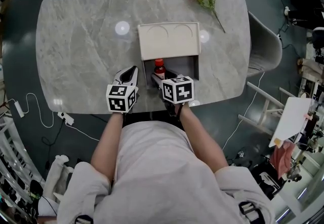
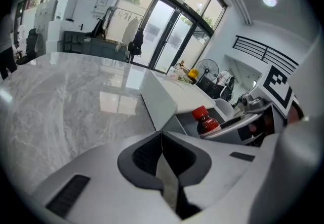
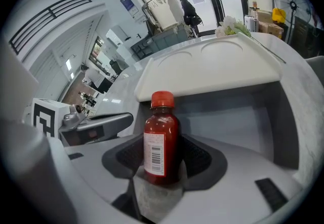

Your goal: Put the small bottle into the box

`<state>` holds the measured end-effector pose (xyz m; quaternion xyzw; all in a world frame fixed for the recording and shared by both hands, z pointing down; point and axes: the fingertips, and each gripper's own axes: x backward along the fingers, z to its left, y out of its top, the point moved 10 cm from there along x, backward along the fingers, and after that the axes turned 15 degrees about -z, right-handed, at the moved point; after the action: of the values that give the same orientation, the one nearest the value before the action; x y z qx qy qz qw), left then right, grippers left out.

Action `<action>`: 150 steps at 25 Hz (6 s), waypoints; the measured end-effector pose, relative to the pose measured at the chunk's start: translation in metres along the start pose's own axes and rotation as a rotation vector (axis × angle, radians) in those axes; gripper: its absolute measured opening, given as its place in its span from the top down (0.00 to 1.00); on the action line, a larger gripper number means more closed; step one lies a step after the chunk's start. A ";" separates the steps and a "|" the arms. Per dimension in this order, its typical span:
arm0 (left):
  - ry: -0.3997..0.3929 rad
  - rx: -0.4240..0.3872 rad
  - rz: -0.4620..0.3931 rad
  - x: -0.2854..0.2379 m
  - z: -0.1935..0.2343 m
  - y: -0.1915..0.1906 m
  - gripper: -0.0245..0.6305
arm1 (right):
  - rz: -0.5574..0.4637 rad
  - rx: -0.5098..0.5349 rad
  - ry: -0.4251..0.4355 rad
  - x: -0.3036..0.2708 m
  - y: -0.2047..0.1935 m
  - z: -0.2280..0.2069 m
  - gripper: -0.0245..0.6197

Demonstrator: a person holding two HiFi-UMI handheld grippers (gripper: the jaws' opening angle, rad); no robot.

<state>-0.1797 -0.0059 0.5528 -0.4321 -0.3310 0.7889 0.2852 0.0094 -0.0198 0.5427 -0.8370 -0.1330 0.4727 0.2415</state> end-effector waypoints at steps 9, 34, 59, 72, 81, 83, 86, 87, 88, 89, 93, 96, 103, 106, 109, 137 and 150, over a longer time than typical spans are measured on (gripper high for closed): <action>-0.017 -0.001 0.020 -0.001 0.003 -0.001 0.93 | 0.048 0.047 -0.041 -0.007 0.000 0.003 0.60; -0.046 -0.013 0.028 0.002 -0.005 -0.001 0.93 | 0.121 0.068 -0.085 -0.015 0.001 0.003 0.60; -0.021 -0.076 -0.097 0.047 -0.078 0.006 0.93 | -0.283 0.246 0.026 0.077 -0.001 0.015 0.90; -0.056 -0.128 -0.153 0.067 -0.138 0.005 0.93 | -0.485 0.329 -0.019 0.151 -0.015 0.003 0.92; -0.048 -0.186 -0.270 0.095 -0.183 0.030 0.93 | -0.611 0.406 -0.089 0.210 -0.013 -0.004 0.92; -0.048 -0.196 -0.308 0.101 -0.195 0.038 0.93 | -0.645 0.421 -0.096 0.225 -0.010 -0.007 0.92; -0.043 -0.217 -0.372 0.105 -0.206 0.054 0.93 | -0.725 0.450 -0.095 0.242 0.002 -0.008 0.92; -0.042 -0.220 -0.390 0.107 -0.210 0.058 0.93 | -0.748 0.459 -0.094 0.248 0.006 -0.008 0.92; -0.043 -0.221 -0.406 0.108 -0.215 0.062 0.93 | -0.768 0.467 -0.092 0.254 0.010 -0.007 0.92; -0.045 -0.223 -0.422 0.109 -0.220 0.067 0.93 | -0.788 0.473 -0.090 0.260 0.015 -0.006 0.92; -0.056 -0.256 -0.486 0.113 -0.239 0.086 0.93 | -0.862 0.492 -0.080 0.283 0.030 -0.004 0.92; -0.061 -0.279 -0.537 0.116 -0.249 0.101 0.93 | -0.916 0.499 -0.077 0.297 0.042 -0.002 0.92; -0.067 -0.336 -0.640 0.132 -0.271 0.131 0.93 | -1.075 0.562 -0.022 0.333 0.062 0.006 0.92; -0.076 -0.304 -0.701 0.143 -0.276 0.144 0.93 | -1.107 0.537 -0.033 0.353 0.073 0.015 0.92; -0.081 -0.299 -0.759 0.152 -0.281 0.159 0.93 | -1.149 0.534 -0.031 0.366 0.084 0.021 0.92; -0.009 -0.377 -0.821 0.173 -0.266 0.168 0.93 | -1.201 0.596 -0.007 0.369 0.090 0.032 0.92; -0.028 -0.383 -0.826 0.173 -0.270 0.167 0.93 | -1.217 0.638 0.004 0.367 0.090 0.039 0.92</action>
<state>-0.0524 0.0931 0.2289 -0.2980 -0.6195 0.5394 0.4862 0.1659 0.0806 0.2111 -0.5021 -0.4335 0.2675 0.6989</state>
